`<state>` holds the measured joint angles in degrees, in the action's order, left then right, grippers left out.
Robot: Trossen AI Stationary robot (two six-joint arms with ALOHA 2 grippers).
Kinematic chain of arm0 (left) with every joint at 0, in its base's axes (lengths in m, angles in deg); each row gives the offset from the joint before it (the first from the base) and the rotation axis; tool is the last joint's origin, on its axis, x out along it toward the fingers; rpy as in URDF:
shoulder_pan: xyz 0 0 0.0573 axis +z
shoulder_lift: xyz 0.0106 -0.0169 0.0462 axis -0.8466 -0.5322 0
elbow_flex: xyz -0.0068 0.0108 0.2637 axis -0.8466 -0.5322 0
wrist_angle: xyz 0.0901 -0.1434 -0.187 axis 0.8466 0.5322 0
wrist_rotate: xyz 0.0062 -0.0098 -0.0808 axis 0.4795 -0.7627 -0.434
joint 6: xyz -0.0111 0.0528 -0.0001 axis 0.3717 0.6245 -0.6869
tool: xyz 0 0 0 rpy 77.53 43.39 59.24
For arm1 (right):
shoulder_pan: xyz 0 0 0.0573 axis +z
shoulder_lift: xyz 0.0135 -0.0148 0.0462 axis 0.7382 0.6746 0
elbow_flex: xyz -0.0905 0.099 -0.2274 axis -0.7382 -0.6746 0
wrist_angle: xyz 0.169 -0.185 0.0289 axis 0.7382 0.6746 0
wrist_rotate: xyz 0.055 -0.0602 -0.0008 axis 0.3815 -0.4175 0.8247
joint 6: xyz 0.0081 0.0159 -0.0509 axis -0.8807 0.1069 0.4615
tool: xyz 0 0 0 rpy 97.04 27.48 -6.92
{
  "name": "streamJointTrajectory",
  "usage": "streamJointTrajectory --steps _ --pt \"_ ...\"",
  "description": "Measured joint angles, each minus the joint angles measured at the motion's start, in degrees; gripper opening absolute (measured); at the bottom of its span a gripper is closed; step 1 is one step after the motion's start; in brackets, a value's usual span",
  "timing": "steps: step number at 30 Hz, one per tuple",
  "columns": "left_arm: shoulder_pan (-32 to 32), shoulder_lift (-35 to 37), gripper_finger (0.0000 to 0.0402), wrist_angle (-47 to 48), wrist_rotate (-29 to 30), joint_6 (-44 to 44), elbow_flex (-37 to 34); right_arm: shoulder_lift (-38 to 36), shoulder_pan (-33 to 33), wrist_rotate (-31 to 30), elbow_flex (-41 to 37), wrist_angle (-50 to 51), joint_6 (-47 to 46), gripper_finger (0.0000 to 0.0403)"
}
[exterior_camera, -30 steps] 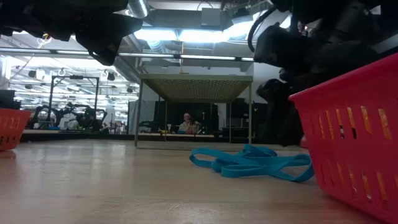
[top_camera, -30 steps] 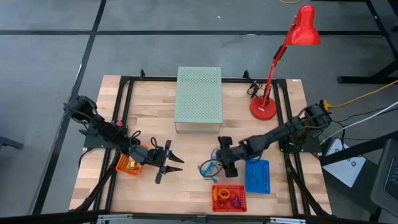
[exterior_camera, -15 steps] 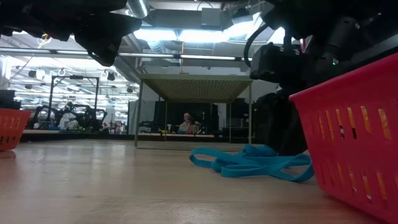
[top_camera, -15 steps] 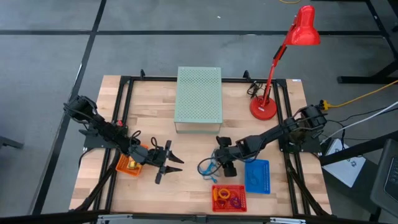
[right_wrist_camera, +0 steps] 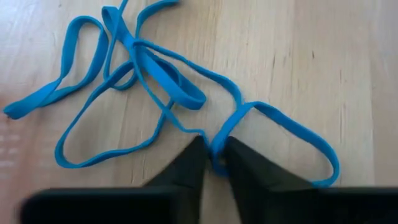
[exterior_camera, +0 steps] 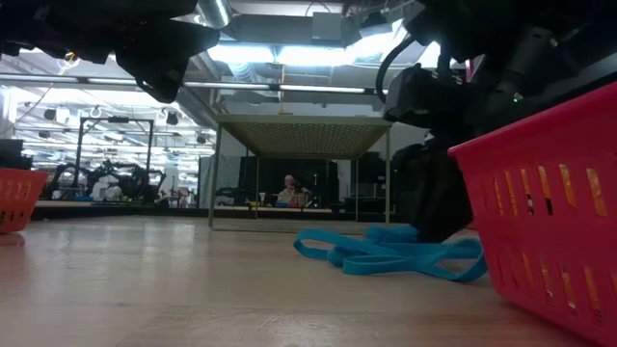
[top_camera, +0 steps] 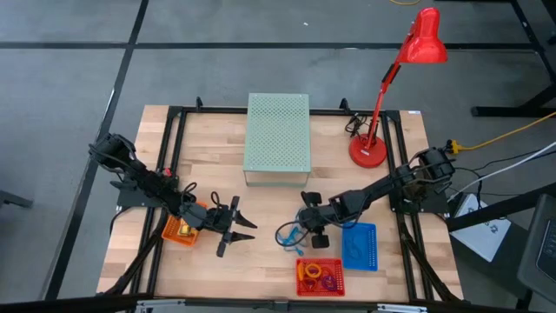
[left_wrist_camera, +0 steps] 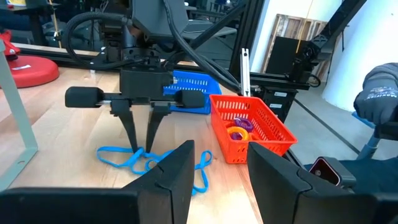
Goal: Pick & Place Office Desk Supplies
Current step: Put the blue rubber band into the blue bin
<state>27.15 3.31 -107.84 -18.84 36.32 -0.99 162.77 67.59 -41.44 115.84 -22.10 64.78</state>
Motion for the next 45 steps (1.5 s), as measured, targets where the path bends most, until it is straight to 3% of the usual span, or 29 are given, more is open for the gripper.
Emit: streamJointTrajectory --steps 3,9,17,22,34,45 --pt "0.0 0.0 0.0143 -0.01 0.0 0.0 0.0 0.0 -0.06 0.74 0.0 0.13 0.66 0.0011" --pt "0.0 0.0 0.0143 0.0 -0.04 0.0 0.0 -2.37 -0.09 0.76 -0.05 6.91 0.68 0.002" --pt "0.0 0.0 0.0143 0.15 -0.07 0.02 0.0 -12.64 -0.09 -3.95 -0.33 21.54 -0.58 0.0012" --pt "0.0 0.0 0.0143 0.37 -0.07 0.02 0.0 -17.56 -0.09 -3.95 -0.27 20.48 -1.11 0.0008" --pt "-0.02 0.0 0.0143 -0.02 -0.15 -0.04 0.0 -17.77 0.72 -2.25 -0.26 19.78 -2.34 0.0148" --pt "-0.04 0.0 0.0143 -0.02 -0.15 -0.09 0.0 -17.79 1.27 -0.48 -0.64 18.78 -3.81 0.0148"
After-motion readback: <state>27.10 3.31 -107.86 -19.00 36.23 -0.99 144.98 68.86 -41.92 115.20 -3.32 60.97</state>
